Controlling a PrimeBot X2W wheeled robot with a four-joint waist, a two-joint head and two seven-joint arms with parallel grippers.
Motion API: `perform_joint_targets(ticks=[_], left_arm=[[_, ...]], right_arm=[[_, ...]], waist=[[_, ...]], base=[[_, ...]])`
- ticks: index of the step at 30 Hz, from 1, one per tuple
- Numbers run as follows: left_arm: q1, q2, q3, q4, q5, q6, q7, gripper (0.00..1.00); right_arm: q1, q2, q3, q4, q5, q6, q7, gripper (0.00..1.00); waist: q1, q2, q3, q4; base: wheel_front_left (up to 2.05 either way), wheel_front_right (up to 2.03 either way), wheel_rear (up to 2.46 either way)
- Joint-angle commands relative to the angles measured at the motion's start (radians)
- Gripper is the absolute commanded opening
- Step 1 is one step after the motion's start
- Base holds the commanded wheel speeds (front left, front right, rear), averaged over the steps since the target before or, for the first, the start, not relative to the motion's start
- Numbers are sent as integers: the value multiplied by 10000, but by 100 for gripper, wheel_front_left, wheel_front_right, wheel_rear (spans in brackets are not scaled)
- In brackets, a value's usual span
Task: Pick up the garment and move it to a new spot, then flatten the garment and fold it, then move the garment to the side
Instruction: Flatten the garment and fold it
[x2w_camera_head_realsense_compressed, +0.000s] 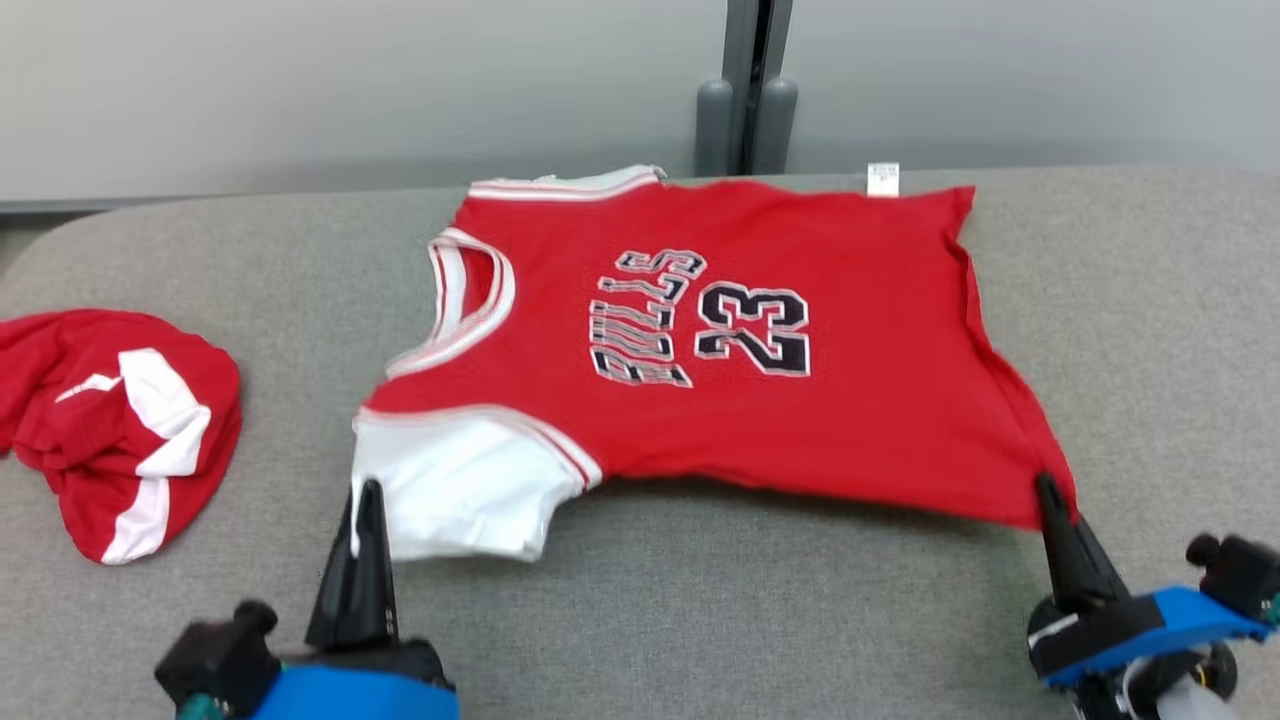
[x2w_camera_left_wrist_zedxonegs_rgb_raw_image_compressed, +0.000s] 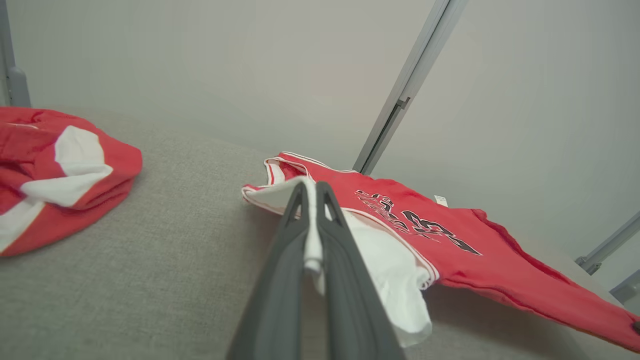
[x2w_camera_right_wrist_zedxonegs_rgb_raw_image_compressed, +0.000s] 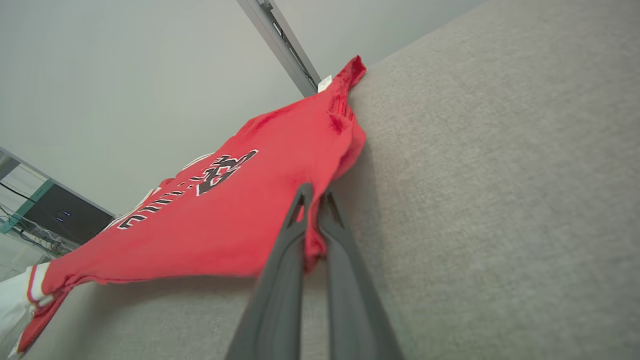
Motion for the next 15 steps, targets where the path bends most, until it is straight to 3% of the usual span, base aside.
perform_joint_targets(ticks=[1,7,15], left_arm=[[143,-37,53,-78,16,30,-43,0],[1852,-92,10,-306,32,-30,-43,0],[2279,-85,-302,-492,190,-25,-9,0]], right_arm=[[230,-4,-67,-64,-94,2,73,0],[2054,274,-1006,-806,-929,2,626,0],[3467,855,-1977,-2351,-1931,2,1934,0]], waist=[[3,0,-117,-67],[3,0,-721,141],[3,0,-693,184]], base=[[0,0,0],[0,0,0],[0,0,0]])
